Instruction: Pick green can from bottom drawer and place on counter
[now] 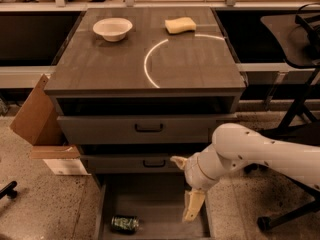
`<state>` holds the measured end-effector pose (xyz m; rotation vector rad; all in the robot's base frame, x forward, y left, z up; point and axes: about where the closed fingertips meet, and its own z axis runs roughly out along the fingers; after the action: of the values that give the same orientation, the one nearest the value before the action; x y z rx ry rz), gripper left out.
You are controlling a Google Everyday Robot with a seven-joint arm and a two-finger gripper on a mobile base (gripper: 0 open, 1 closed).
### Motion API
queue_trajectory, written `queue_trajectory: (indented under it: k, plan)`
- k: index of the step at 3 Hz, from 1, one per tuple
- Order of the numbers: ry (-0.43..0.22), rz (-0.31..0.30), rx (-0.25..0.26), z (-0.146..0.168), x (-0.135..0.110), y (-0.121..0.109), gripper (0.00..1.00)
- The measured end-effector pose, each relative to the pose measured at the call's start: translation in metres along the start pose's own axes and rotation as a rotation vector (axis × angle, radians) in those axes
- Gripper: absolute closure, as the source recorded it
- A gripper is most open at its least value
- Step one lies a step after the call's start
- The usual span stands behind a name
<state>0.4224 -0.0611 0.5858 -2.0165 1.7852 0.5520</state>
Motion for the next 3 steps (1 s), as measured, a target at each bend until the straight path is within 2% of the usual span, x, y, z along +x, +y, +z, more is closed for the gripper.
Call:
queue_trajectory:
  k: [1,2,3]
  plan:
    - [-0.081,0.018,-0.025,0.053,0.005,0.003,0.00]
    - [-0.081,0.018,-0.025,0.053,0.005,0.003,0.00]
    - [-0.104,0.038,-0.001,0.078,0.018,-0.004,0.00]
